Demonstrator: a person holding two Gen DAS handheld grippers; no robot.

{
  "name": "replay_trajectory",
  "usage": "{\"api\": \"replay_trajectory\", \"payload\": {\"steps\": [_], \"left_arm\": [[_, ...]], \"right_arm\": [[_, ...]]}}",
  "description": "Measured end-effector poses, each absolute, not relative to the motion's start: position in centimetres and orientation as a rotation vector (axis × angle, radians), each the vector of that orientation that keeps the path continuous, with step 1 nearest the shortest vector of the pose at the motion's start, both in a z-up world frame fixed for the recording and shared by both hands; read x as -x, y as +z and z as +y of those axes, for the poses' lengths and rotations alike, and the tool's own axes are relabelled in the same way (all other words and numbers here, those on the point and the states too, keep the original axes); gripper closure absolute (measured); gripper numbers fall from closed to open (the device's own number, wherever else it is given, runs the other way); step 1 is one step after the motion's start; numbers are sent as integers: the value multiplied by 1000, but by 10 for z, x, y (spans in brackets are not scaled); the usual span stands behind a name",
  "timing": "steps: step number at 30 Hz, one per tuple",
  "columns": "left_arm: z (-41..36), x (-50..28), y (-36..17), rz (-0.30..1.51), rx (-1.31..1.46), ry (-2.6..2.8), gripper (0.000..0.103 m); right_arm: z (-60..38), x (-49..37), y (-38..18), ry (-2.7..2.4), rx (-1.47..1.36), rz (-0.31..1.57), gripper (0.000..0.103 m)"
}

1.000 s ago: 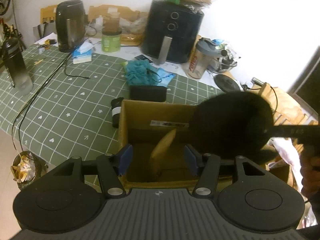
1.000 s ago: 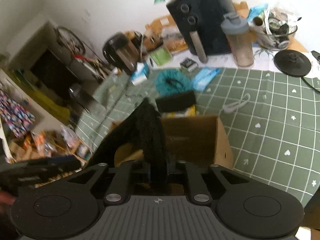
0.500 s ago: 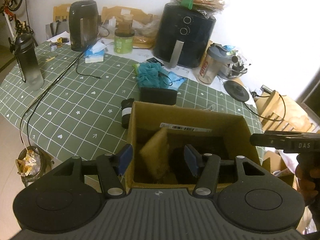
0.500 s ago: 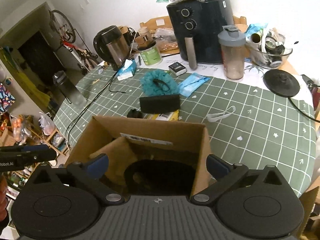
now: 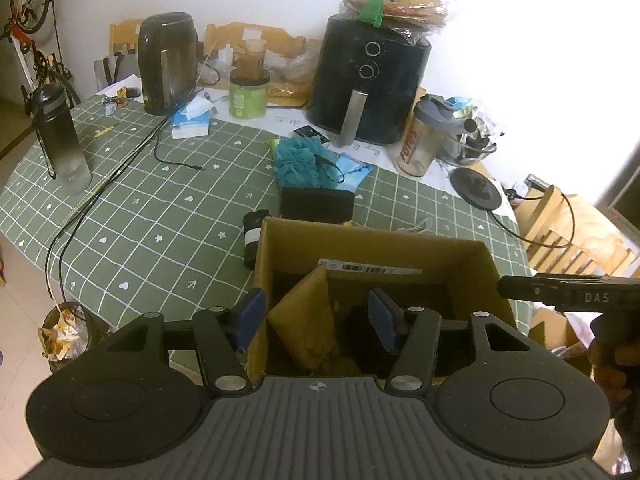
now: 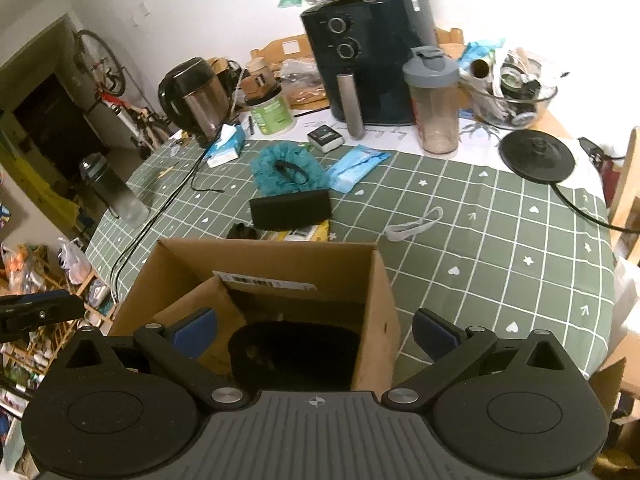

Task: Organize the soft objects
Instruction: 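Move the right tool to the white elastic band and grasp it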

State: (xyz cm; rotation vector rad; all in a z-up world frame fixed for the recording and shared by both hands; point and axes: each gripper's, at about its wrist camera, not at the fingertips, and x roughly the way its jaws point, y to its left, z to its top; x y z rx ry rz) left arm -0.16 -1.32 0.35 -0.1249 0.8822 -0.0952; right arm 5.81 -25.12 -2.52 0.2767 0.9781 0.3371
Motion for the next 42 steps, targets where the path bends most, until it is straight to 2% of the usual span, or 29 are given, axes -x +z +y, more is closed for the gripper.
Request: {"api": "replay_trajectory", "payload": {"steps": [23,42], "left_arm": [[2,-40,1,887,102,-168,47],[24,-100,-12,923,90,-239,47]], "right_arm": [[-266,-93,-34,208,-254,1027,0],[-277,-173,-59,189,-179,1074,0]]}}
